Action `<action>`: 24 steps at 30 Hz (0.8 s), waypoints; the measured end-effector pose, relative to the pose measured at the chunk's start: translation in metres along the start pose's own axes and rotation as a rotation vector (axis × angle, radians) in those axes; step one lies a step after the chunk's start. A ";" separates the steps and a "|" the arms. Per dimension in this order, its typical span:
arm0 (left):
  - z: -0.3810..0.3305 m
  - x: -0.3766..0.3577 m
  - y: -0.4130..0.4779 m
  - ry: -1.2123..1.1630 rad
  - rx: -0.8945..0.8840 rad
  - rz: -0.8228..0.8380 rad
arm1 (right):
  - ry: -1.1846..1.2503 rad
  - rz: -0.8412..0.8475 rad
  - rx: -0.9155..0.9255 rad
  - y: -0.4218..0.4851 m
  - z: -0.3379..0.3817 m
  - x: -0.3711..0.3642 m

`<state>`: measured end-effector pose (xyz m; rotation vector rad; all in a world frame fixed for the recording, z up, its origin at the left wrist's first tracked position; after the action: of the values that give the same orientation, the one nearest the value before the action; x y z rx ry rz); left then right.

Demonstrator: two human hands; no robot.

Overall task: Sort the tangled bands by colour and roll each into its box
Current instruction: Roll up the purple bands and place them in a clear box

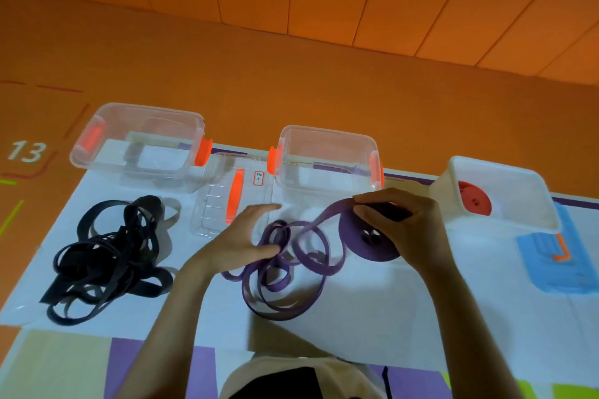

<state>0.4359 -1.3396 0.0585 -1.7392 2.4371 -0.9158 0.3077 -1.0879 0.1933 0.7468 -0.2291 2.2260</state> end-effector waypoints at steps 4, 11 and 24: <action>-0.097 -0.002 0.007 -0.204 -0.323 0.023 | -0.031 0.039 0.056 0.003 0.018 -0.011; -0.137 -0.007 0.013 -0.397 -0.428 0.011 | 0.091 -0.049 0.008 0.005 0.026 -0.002; -0.114 0.013 -0.009 -0.579 -0.441 -0.298 | 0.519 -0.069 0.034 -0.006 0.006 -0.008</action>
<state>0.4000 -1.3017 0.1614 -2.1449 2.1143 0.1597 0.3189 -1.0912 0.1936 0.1711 0.0899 2.2745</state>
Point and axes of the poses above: each hand's wrist, its own y-axis towards the middle knuckle, its own x-axis out of the back of the hand, z = x × y, the point moved 7 cm from there along y, towards the middle knuckle, and after that the axes turned 14 degrees about z, right-handed, at the moved point
